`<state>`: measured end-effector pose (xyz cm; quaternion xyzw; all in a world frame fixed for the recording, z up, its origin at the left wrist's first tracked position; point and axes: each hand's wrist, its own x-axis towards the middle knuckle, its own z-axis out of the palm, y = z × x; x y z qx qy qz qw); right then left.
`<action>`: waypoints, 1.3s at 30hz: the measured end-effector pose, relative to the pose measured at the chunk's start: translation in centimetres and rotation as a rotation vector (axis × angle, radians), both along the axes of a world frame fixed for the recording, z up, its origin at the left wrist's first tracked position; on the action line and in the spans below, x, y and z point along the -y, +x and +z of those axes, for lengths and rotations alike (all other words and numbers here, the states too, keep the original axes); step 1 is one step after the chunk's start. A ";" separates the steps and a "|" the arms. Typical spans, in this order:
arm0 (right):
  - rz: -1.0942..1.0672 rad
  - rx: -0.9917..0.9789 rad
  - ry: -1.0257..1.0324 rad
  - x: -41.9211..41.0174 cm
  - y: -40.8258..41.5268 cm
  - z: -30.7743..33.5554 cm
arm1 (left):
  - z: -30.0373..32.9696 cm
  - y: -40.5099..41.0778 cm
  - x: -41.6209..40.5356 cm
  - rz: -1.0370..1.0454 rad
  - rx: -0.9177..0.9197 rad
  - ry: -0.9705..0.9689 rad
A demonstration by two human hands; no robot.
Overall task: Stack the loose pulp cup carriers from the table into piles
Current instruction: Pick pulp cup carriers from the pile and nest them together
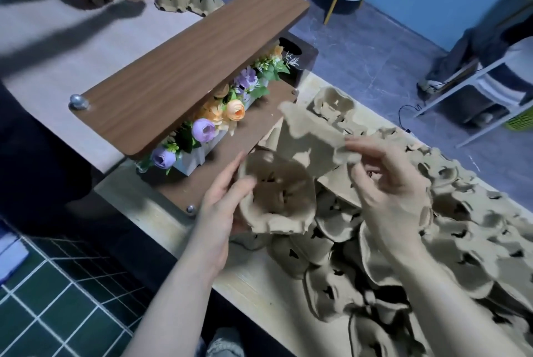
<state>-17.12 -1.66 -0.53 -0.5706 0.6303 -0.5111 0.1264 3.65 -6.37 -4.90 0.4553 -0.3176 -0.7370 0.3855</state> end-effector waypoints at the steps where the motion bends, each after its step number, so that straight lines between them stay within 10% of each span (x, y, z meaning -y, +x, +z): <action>1: 0.027 -0.031 0.002 -0.9 0.5 -0.4 | 0.1 0.0 -0.3 -0.004 -0.009 0.011; 11: 0.245 -0.200 0.132 -5.9 2.5 -2.7 | -1.0 1.5 -2.3 -0.036 0.003 -0.022; 21: -0.064 0.622 0.564 -6.8 4.9 -2.3 | -1.5 1.7 -3.8 -0.049 -0.022 -0.021; 27: -0.116 0.673 0.599 -7.1 4.8 -2.4 | -1.5 1.5 -4.5 -0.157 -0.039 0.012; 33: -0.012 0.556 0.604 -6.7 3.6 -1.9 | -2.0 1.2 -4.3 -0.099 -0.033 -0.006; 39: -0.239 -0.343 0.416 -5.3 -0.9 -3.3 | -1.4 1.0 -3.8 -0.041 -0.020 0.025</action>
